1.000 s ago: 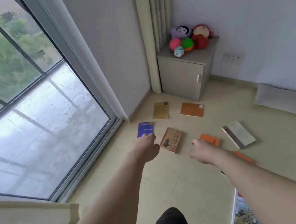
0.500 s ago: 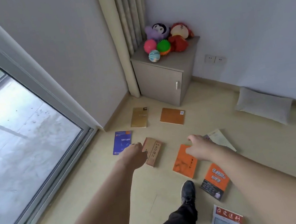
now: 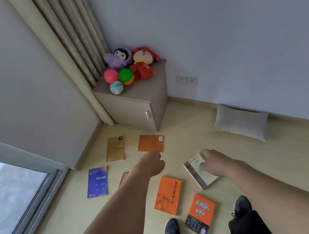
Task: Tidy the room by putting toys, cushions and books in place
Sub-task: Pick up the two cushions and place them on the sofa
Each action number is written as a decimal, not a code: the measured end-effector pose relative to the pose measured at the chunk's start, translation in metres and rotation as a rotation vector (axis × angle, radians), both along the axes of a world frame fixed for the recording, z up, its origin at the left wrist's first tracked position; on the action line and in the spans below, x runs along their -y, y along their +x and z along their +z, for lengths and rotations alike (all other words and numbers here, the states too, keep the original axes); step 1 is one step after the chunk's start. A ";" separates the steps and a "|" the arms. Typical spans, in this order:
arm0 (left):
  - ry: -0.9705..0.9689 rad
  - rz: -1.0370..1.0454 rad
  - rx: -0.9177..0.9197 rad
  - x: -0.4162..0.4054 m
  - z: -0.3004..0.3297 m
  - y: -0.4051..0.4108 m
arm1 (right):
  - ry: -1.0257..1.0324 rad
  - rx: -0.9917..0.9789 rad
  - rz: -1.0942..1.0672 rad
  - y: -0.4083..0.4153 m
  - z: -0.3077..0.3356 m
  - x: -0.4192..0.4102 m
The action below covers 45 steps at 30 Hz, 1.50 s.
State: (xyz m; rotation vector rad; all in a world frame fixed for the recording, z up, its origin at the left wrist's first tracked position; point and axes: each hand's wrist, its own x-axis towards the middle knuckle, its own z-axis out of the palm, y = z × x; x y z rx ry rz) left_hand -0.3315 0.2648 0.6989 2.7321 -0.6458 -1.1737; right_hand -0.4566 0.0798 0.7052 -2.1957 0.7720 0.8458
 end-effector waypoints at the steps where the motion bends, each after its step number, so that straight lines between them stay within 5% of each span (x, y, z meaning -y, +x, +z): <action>1: 0.010 0.010 0.000 0.017 0.001 0.004 | 0.005 -0.003 0.006 0.003 -0.002 0.022; 8: 0.067 0.166 0.004 0.154 -0.004 0.015 | -0.025 0.045 0.123 0.027 0.004 0.196; 18: -0.022 0.062 -0.064 0.380 0.008 0.000 | -0.027 0.062 0.141 0.034 0.002 0.386; 28: 0.173 0.273 -0.163 0.453 -0.062 0.058 | -0.047 0.006 0.322 0.119 -0.029 0.510; 40: -0.035 0.518 -0.167 0.626 -0.044 0.106 | 0.027 -0.072 0.513 0.192 -0.037 0.647; 45: -0.040 0.820 -0.111 0.653 -0.029 0.076 | 0.070 -0.046 0.647 0.203 -0.035 0.690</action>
